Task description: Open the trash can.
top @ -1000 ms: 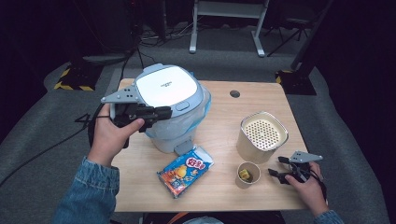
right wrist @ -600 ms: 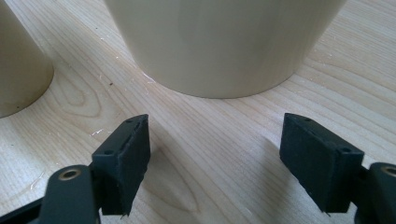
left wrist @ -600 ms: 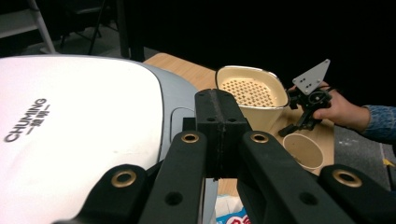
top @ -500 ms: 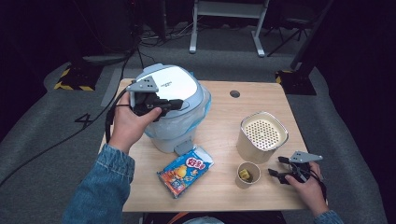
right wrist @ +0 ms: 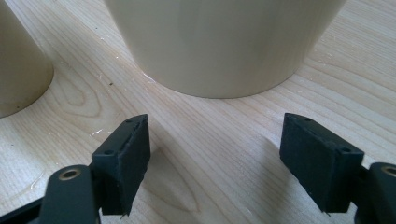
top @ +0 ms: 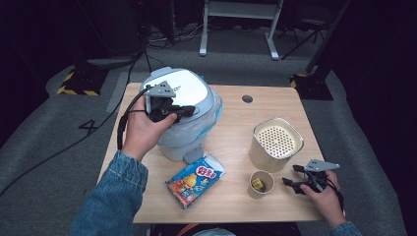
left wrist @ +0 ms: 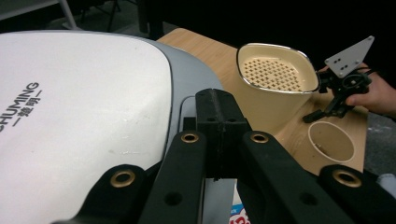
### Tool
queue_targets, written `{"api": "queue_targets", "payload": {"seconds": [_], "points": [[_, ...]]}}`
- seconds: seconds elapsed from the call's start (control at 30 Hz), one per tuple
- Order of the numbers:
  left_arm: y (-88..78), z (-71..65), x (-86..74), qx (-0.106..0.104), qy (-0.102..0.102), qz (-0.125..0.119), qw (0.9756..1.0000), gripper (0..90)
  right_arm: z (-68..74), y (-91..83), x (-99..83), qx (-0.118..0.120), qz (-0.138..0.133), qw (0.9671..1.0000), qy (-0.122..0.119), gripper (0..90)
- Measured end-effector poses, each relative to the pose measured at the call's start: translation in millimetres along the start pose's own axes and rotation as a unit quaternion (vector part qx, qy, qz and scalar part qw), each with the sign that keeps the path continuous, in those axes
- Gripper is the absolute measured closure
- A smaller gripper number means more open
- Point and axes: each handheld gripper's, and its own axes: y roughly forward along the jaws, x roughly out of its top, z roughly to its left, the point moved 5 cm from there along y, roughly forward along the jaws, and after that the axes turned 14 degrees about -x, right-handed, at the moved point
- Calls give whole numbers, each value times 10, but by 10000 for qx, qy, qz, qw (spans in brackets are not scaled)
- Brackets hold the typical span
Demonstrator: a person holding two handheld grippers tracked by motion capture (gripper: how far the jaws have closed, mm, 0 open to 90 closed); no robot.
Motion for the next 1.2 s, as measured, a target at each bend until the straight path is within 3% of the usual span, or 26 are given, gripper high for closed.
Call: {"api": "queue_targets", "payload": {"seconds": [0.13,0.6,0.67,0.77,0.8,0.83,0.9,1.0,1.2], "points": [[-20,29,8,152,40,37,9999,899,0,0,0,0,0,10000,0,249],[1,5,-6,201,71,118,9997,900,0,0,1,-2,-1,10000,-2,249],[10,1,-10,95,13,73,9999,900,0,0,0,-1,0,10000,-1,249],[-9,5,-6,134,42,-10,9999,897,0,0,0,1,2,10000,0,249],[-9,5,-6,134,42,-10,9999,820,0,0,0,1,2,10000,0,249],[-17,-10,-4,116,-105,-176,9997,689,0,-1,0,-1,3,10000,0,249],[-42,-39,-14,88,-8,-259,9996,613,0,-1,-1,0,3,10000,-1,249],[-101,-132,-38,-27,47,-370,9993,532,0,-1,0,0,3,10000,-2,249],[-202,-323,-127,-338,247,-346,9985,485,-1,0,0,2,4,10000,-4,249]]}}
